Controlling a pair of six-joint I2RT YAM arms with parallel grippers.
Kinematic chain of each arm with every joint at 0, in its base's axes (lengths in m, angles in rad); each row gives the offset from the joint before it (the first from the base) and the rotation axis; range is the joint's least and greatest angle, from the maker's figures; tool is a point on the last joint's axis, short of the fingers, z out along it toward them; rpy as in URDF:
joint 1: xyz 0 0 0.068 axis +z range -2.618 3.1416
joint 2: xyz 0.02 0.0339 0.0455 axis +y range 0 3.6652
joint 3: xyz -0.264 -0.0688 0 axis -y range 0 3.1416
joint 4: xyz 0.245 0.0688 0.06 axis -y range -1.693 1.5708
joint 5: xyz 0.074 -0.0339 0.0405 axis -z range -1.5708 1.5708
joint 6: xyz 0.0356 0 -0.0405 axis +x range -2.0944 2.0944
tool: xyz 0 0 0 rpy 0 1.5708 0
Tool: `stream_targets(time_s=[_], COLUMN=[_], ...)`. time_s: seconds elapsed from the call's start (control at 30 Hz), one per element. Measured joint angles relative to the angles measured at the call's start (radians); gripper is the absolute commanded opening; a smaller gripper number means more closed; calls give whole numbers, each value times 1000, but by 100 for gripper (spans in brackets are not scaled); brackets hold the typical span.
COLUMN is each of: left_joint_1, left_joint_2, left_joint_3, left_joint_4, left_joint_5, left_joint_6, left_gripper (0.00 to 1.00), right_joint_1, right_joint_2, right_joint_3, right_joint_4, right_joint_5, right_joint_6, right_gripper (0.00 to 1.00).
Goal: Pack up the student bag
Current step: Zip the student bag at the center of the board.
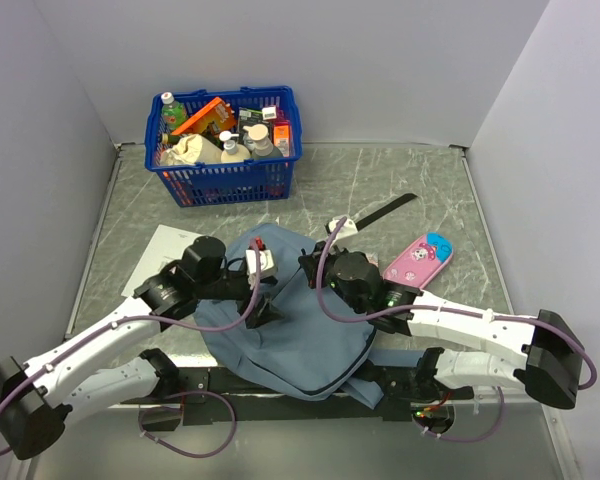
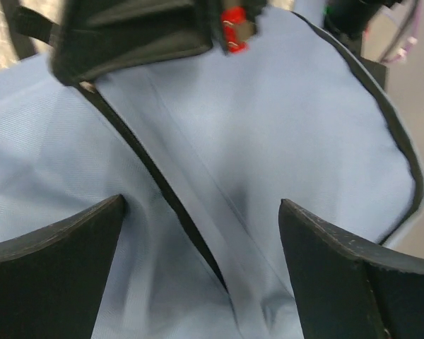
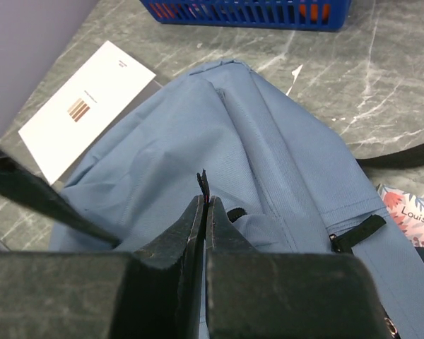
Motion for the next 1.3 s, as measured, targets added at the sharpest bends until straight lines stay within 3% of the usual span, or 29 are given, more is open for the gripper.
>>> stream_targets(time_s=[0.27,0.53,0.63,0.67,0.73,0.77,0.83,0.87,0.9,1.3], left_joint_1=[-5,-12,-16,-16,-16,-16,-18,-18,-18,-20], left_joint_2=[14,31,35,35,35,35,37,38,38,13], left_joint_3=[-12,-90,-126,-128,-128,-128,-128,-128,-128,-111], left_joint_4=[150,227,240,244,253,255,261,264,265,179], left_joint_5=[-138,-84,-71,-71,-68,-68,-67,-68,-68,23], left_joint_6=[-14,-18,-10,-5,8,5,16,16,23,108], left_gripper=[94,87,74,63,52,38,22,8,3,1], right_joint_1=[2,9,11,11,13,13,15,15,15,-56], right_joint_2=[-11,-15,-17,-17,-17,-17,-17,-17,-17,24], right_joint_3=[-23,-32,-32,-32,-32,-32,-32,-32,-32,-24], right_joint_4=[13,23,23,23,23,23,23,23,23,0], right_joint_5=[-37,-54,-61,-68,-75,-78,-80,-81,-80,-72], right_joint_6=[6,15,15,15,16,18,19,20,21,2], right_gripper=[0,0,0,0,0,0,0,0,0,0])
